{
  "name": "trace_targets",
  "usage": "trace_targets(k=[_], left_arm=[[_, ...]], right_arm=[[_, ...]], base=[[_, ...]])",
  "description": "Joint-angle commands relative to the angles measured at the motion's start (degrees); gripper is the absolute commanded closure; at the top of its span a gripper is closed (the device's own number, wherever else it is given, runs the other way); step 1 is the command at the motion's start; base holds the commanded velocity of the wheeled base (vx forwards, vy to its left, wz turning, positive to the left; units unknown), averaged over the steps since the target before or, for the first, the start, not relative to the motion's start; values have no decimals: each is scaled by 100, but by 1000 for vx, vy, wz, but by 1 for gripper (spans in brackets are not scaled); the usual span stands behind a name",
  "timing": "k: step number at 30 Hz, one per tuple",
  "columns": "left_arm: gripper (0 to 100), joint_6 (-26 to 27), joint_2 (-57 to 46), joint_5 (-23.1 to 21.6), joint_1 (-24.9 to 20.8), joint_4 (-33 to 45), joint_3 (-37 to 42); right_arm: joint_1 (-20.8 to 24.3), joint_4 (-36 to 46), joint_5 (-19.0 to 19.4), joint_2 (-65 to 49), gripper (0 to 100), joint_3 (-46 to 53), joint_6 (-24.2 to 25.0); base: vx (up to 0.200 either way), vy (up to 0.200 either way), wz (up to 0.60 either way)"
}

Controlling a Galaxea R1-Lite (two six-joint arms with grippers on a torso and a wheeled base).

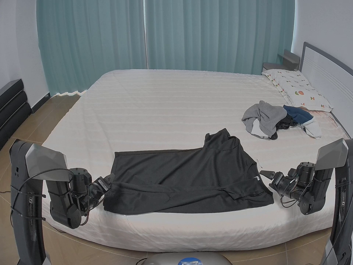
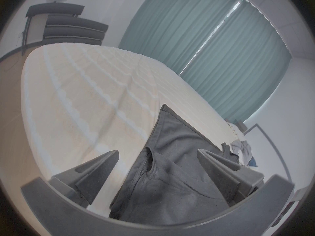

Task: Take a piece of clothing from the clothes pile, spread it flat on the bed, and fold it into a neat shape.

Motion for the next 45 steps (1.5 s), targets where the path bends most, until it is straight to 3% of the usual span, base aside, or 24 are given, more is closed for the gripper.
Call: trace_targets(k=[1, 9, 19, 29, 34, 39, 45], left_arm=[[0, -230, -155, -31, 8, -142, 370], [0, -511, -279, -31, -308, -168, 660], [0, -520, -217, -102, -97, -194, 422], [0, -968, -147, -1323, 228, -511, 616], [0, -687, -50, -1244, 228, -581, 510], [0, -871, -103, -1227, 246, -581, 581], [0, -880, -252, -1262, 228, -581, 932]], right_arm=[[66, -52, -2, -208, 0, 213, 213], [84, -60, -10, -226, 0, 239, 222], [92, -52, -37, -164, 0, 239, 213], [-83, -43, 7, -41, 0, 116, 248], [-92, -43, 25, -50, 0, 151, 248], [-83, -43, 16, -32, 0, 142, 240], [-39, -43, -10, -23, 0, 142, 240]], base=[[200, 0, 0], [125, 0, 0], [0, 0, 0], [0, 0, 0], [0, 0, 0], [0, 0, 0], [200, 0, 0]])
